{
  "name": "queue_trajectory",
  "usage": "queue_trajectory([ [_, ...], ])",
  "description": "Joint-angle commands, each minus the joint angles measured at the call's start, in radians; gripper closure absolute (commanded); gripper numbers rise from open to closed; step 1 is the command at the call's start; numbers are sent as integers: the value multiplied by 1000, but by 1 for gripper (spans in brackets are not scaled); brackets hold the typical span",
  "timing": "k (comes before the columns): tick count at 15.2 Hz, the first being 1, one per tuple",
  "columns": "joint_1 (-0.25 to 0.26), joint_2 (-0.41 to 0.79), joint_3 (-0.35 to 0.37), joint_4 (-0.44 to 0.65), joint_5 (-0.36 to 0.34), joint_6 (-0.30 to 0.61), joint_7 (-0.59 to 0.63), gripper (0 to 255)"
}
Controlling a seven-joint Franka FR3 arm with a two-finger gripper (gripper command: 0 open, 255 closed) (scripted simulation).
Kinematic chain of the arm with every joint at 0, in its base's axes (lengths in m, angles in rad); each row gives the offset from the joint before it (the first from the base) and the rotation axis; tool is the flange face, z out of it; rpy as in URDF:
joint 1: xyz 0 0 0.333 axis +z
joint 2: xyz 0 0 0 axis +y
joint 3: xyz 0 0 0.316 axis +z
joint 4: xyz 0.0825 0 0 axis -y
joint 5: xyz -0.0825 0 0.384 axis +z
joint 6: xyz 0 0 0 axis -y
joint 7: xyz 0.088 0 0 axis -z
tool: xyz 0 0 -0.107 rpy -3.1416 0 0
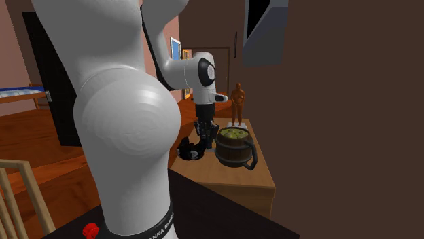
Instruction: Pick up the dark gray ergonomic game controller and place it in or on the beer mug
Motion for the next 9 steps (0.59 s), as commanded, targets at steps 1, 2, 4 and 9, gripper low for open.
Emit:
queue_trajectory([
  [1, 14, -41, -8, 1, 40, -34, -31, 255],
  [2, 19, -58, -13, 4, 54, -51, -42, 255],
  [4, 31, -91, -24, 11, 78, -86, -63, 255],
  [9, 54, -165, -50, 32, 121, -173, -103, 255],
])
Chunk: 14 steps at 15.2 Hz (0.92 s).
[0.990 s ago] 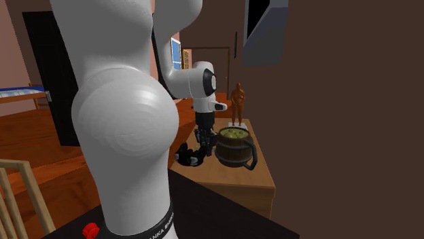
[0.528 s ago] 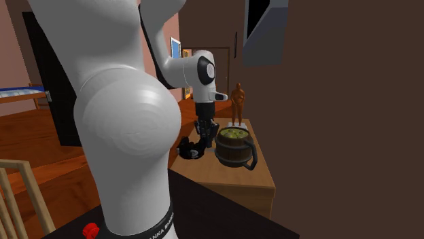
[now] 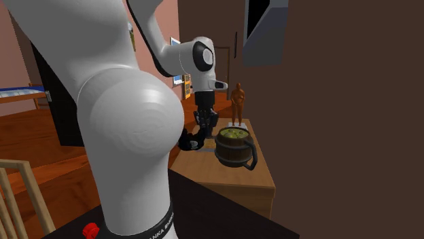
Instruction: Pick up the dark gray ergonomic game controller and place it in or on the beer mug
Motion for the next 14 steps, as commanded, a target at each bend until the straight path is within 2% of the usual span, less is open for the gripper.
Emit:
queue_trajectory([
  [1, 6, -23, -10, 15, 11, -36, -11, 255],
  [10, 30, -117, -51, 64, 41, -172, -50, 255],
  [14, -58, 30, -51, 178, -65, -150, -48, 255],
])
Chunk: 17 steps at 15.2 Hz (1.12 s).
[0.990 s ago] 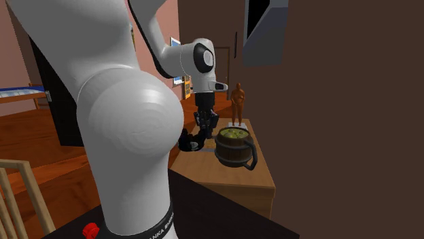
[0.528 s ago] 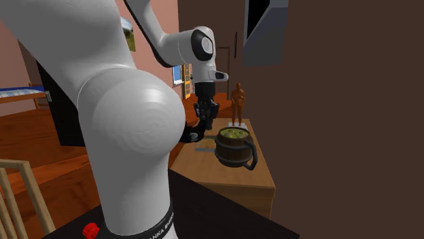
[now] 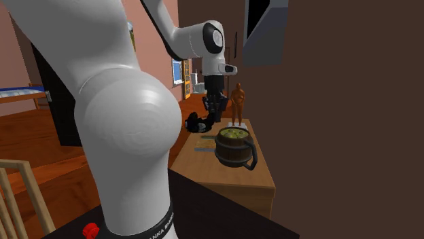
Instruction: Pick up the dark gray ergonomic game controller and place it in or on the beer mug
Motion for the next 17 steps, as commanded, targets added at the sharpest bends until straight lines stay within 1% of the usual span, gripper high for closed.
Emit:
queue_trajectory([
  [1, -37, 74, 1, 57, -54, 10, 7, 255],
  [4, -81, 187, -3, 157, -138, 5, 22, 255],
  [7, -108, 301, -14, 268, -219, -12, 38, 255],
  [12, -114, 488, -46, 475, -336, -68, 54, 255],
  [13, -110, 537, -56, 536, -363, -88, 55, 255],
  [17, -102, 567, -66, 516, -386, -44, 73, 255],
])
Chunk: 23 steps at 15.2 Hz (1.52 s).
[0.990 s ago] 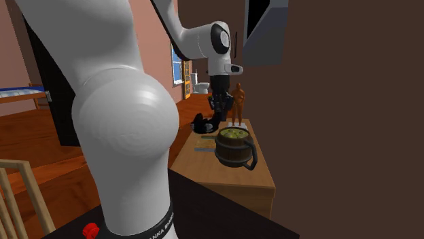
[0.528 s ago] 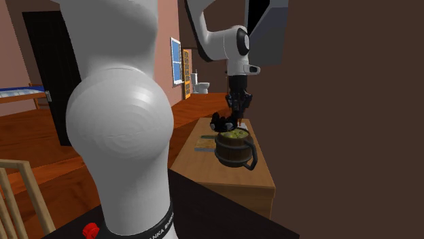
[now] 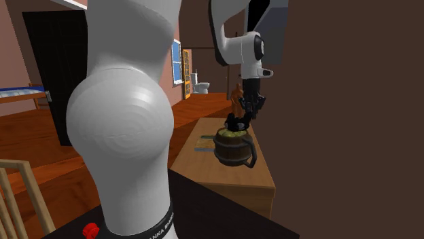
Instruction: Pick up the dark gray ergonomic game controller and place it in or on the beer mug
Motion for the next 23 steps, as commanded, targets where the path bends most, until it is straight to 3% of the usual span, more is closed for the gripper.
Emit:
queue_trajectory([
  [1, 5, 19, -3, -10, -12, 20, 9, 255],
  [9, 21, 89, -25, -37, -66, 102, 51, 255],
  [17, 22, 89, -25, -37, -66, 102, 51, 255],
  [18, 22, 89, -25, -37, -66, 102, 51, 0],
  [23, 22, 89, -25, -37, -66, 102, 51, 0],
])
